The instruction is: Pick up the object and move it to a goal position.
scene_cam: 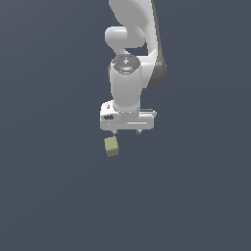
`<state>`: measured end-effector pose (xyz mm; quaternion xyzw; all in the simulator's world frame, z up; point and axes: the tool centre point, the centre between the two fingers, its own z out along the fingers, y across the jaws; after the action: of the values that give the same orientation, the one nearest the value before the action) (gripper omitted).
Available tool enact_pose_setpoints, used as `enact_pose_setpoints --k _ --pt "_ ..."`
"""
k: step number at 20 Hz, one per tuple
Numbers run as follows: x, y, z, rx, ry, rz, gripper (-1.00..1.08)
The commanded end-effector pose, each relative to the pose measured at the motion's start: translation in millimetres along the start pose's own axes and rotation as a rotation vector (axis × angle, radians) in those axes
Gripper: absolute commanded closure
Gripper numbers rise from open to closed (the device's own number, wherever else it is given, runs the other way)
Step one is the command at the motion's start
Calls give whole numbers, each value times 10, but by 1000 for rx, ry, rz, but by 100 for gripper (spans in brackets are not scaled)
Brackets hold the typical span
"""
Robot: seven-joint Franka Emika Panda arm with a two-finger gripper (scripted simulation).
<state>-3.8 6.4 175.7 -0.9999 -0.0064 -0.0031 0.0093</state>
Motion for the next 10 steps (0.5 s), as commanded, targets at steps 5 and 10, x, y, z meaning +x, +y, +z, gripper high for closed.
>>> enact_pose_setpoints --k 5,10 --pt "9 10 -26 -5 6 -15 -92" --pt "32 32 -100 -19 21 -53 -92"
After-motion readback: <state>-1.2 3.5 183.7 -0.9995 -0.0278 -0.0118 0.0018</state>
